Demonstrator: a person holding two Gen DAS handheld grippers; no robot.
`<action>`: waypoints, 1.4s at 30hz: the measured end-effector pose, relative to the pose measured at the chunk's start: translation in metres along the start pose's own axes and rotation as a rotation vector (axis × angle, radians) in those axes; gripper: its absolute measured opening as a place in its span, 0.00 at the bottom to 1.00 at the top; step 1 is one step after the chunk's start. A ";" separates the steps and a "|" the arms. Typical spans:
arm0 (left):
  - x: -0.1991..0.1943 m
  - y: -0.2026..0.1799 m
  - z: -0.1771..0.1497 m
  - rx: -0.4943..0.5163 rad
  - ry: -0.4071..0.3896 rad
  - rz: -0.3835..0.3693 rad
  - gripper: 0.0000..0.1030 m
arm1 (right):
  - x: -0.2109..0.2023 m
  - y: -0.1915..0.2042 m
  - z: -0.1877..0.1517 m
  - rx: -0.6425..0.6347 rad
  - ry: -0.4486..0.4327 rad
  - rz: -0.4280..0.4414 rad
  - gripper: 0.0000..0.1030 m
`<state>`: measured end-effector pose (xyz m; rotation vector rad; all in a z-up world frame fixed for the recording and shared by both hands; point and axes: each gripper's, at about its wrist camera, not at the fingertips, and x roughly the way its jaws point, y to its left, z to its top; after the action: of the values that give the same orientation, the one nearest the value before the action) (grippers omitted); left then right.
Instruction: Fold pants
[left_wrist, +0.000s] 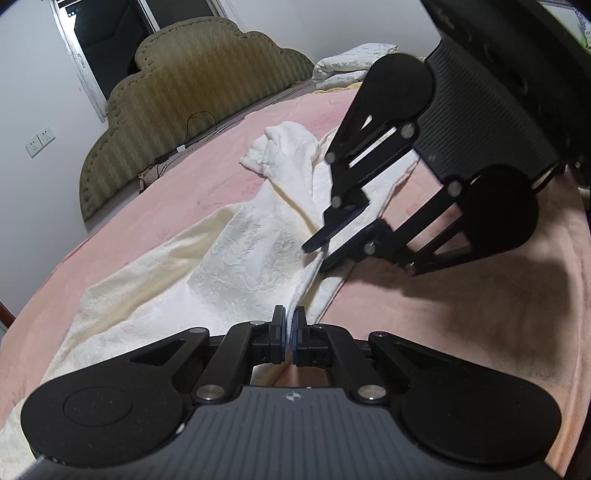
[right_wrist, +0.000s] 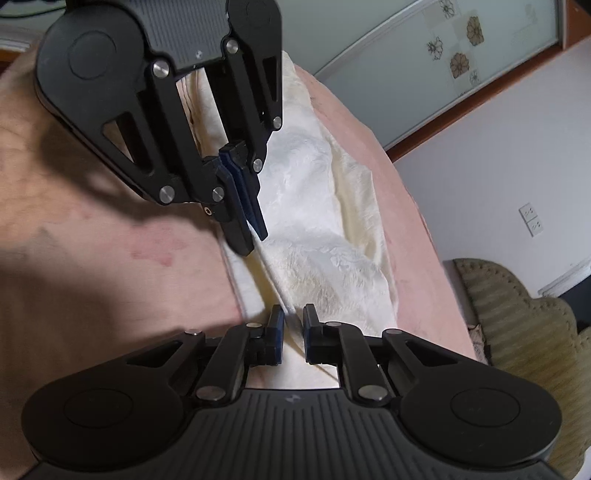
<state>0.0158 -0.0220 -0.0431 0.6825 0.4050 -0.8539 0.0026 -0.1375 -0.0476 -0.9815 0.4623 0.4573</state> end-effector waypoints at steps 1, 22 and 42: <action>-0.002 -0.001 -0.001 0.003 0.000 -0.002 0.02 | -0.004 0.001 -0.001 0.019 -0.001 0.006 0.09; 0.013 0.022 0.028 -0.250 -0.131 -0.122 0.46 | -0.048 -0.103 -0.120 0.824 -0.005 -0.112 0.09; 0.061 0.040 0.018 -0.527 -0.010 -0.055 0.84 | 0.032 -0.199 -0.130 1.021 0.041 -0.295 0.11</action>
<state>0.0857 -0.0491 -0.0499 0.1802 0.6131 -0.7577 0.1194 -0.3397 0.0073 -0.0584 0.4938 -0.0936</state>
